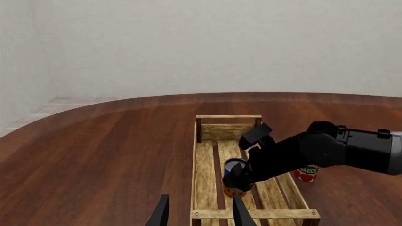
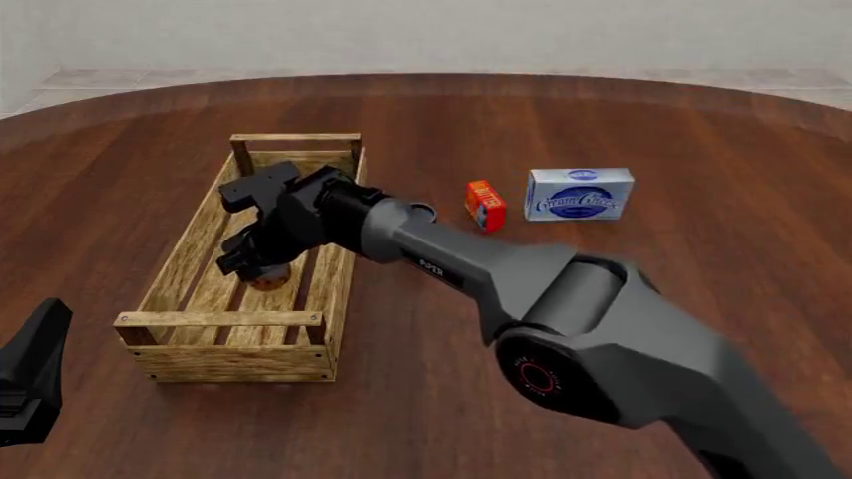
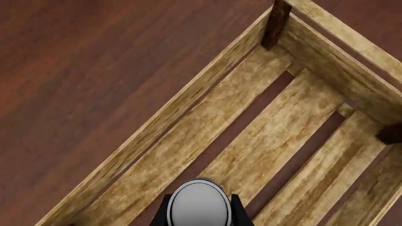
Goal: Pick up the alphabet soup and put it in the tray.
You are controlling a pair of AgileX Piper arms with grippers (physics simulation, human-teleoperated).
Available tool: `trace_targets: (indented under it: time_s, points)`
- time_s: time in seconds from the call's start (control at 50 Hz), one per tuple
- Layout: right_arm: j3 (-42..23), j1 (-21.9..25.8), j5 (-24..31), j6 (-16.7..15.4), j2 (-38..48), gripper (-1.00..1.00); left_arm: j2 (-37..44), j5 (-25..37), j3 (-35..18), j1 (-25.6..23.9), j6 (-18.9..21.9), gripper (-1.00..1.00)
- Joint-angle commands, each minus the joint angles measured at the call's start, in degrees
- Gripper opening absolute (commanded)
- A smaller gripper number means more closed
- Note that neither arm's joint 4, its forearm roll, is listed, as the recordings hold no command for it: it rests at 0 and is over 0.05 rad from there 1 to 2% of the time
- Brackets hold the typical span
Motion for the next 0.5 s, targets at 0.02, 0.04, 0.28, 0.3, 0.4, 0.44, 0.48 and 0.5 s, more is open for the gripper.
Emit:
trace_targets:
  time_s: [0.02, 0.04, 0.28, 0.3, 0.4, 0.44, 0.48, 0.5]
  points:
    - [0.29, -0.02, 0.25, 0.61, 1.70, 1.00, 0.00, 0.00, 0.00, 0.00, 0.00, 1.00]
    - [0.35, -0.05, 0.27, 0.45, 1.58, 1.00, 0.00, 0.00, 0.00, 0.00, 0.00, 1.00]
    - [3.98, -0.02, -0.93, -0.68, -2.64, 1.00, 0.00, 0.00, 0.00, 0.00, 0.00, 1.00]
    - [4.13, -0.11, -0.97, -0.86, -2.95, 1.00, 0.00, 0.00, 0.00, 0.00, 0.00, 1.00]
    - [4.92, -0.26, -1.23, -1.27, -4.28, 1.00, 0.00, 0.00, 0.00, 0.00, 0.00, 1.00]
    - [5.54, -0.20, -1.49, -1.28, -5.15, 1.00, 0.00, 0.00, 0.00, 0.00, 0.00, 1.00]
    - [6.02, -0.17, -1.63, -1.39, -5.80, 1.00, 0.00, 0.00, 0.00, 0.00, 0.00, 1.00]
    - [6.38, -0.01, -1.75, -1.41, -6.28, 1.00, 0.00, 0.00, 0.00, 0.00, 0.00, 1.00]
